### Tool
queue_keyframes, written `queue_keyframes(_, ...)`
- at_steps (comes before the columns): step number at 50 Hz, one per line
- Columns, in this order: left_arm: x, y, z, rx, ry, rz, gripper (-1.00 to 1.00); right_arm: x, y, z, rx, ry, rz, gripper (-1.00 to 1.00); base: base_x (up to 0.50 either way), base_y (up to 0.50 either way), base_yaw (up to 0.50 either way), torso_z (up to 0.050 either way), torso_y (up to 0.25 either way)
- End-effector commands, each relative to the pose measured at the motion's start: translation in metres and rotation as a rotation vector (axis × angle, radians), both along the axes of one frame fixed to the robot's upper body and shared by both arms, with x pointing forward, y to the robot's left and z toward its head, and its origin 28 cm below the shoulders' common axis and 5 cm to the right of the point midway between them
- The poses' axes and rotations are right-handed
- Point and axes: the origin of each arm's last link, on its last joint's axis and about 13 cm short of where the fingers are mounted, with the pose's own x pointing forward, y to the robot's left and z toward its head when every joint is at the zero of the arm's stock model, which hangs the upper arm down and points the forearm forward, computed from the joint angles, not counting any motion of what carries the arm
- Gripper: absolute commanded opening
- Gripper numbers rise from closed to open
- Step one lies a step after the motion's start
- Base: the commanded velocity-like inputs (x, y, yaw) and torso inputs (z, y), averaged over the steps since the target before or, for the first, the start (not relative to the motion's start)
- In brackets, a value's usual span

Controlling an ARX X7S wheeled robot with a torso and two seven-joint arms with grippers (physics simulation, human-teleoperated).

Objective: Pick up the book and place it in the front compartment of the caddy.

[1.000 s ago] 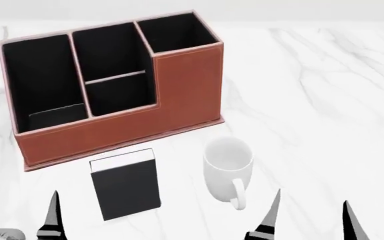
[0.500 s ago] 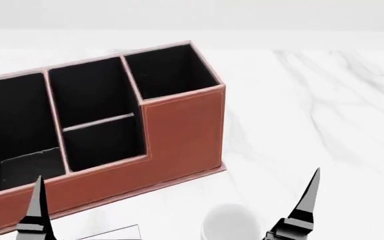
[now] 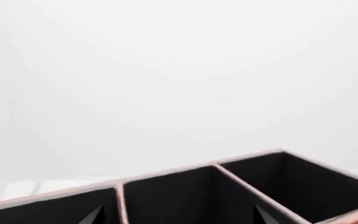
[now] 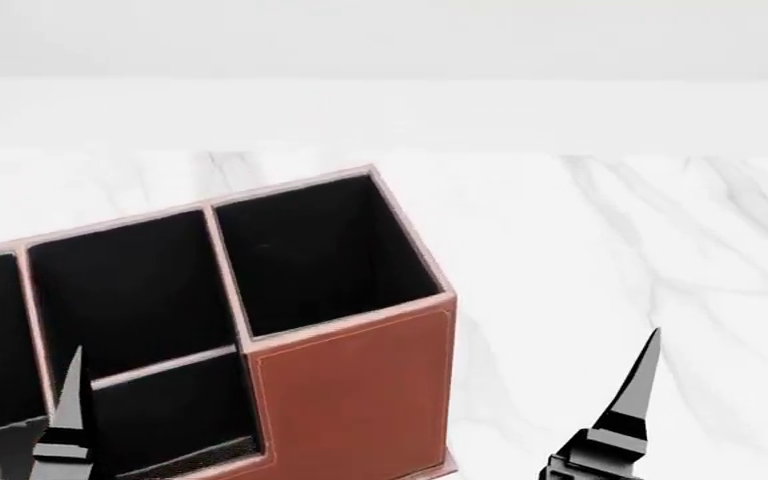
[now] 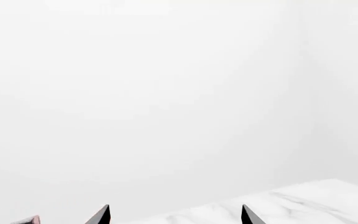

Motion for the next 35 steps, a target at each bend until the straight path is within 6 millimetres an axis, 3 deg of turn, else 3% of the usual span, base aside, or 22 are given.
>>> queue_keyframes(1, 0.0009, -0.0006, 0.0001, 0.028, -0.005, 0.013, 1.00, 0.0034, -0.0049, -0.0022, 0.002, 0.008, -0.018, 1.00, 0.50, 0.00, 0.00, 0.000, 0.000)
queue_keyframes(12, 0.0009, -0.0009, -0.0014, 0.028, -0.002, 0.011, 1.00, 0.0034, -0.0050, -0.0064, 0.031, 0.000, 0.025, 1.00, 0.11, 0.00, 0.01, 0.000, 0.001)
queue_keyframes(35, 0.0004, 0.0007, -0.0039, 0.016, 0.002, 0.016, 1.00, 0.0032, -0.0046, -0.0059, 0.010, -0.009, 0.019, 1.00, 0.00, 0.00, 0.50, 0.000, 0.000)
